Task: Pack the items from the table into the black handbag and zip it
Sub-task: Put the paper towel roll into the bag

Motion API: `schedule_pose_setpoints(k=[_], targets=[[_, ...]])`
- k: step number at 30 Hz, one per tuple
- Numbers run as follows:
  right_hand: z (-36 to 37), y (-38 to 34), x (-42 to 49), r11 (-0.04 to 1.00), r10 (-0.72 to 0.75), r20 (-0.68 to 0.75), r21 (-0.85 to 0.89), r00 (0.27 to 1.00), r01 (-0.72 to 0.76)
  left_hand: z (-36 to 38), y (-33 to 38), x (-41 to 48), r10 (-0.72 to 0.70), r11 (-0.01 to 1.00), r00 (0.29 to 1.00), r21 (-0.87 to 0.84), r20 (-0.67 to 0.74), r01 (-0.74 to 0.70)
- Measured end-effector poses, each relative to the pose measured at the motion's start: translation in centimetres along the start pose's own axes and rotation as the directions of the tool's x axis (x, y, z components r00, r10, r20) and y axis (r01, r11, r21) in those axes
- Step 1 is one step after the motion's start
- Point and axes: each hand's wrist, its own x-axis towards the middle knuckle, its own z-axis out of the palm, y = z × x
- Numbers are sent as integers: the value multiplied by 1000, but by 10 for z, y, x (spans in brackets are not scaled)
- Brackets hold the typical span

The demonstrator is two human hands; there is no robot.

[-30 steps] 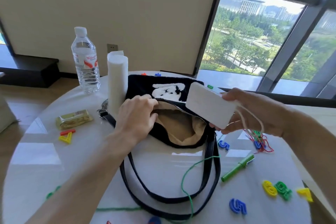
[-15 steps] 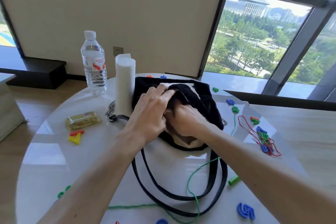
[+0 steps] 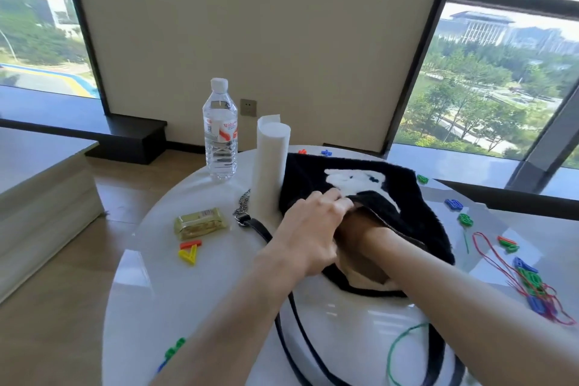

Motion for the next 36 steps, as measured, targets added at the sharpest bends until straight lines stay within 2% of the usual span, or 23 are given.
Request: schedule_pose_setpoints(k=[2,4,6,8,9,11,13,14,18,21,26,29,31,33,34,36], targets=[[4,2,-8,998,4,68,-55,998,0,-4,-5,-1,-35,997,994,-61,104,42],[7,2,-24,992,-48,70,-114,996,56,-10,-10,-2,-77,984,985,-147,154,100],[7,4,-43,993,-99,32,-60,995,101,-15,-13,0,-116,964,986,-225,121,141],[2,9,-61,994,-104,-10,18,995,104,-17,-16,2,-213,936,977,-292,-17,199],[0,12,-68,996,-81,5,26,997,81,-17,-18,3,-300,912,945,-330,-130,244],[-7,18,-80,997,-1,20,80,1000,0,-17,-26,5,-495,840,800,-422,-340,340],[-19,16,-93,985,39,-25,166,999,-35,-13,-39,6,-605,789,655,-451,-452,418],[-23,16,-98,978,46,-65,205,997,-32,-10,-47,7,-632,772,616,-454,-471,445],[-28,12,-111,949,73,-139,314,988,-26,6,-64,27,-708,706,524,-451,-474,546],[-28,11,-119,931,67,-122,364,990,-18,10,-65,49,-721,686,499,-394,-480,612],[-33,12,-126,888,39,-175,457,984,46,9,-87,63,-724,665,470,-329,-505,670],[-39,21,-130,855,41,-210,513,977,75,-2,-92,65,-720,680,485,-364,-496,637],[-43,29,-130,830,60,-248,551,967,90,-21,-83,64,-632,773,543,-392,-553,499],[-46,36,-129,787,93,-311,606,946,121,-48,-62,60,-528,836,658,-466,-536,291],[-47,39,-127,750,117,-346,645,931,146,-63,-47,57,-488,823,730,-531,-479,202],[-48,44,-123,672,158,-413,710,897,209,-87,-18,44,-388,769,864,-630,-321,112]])
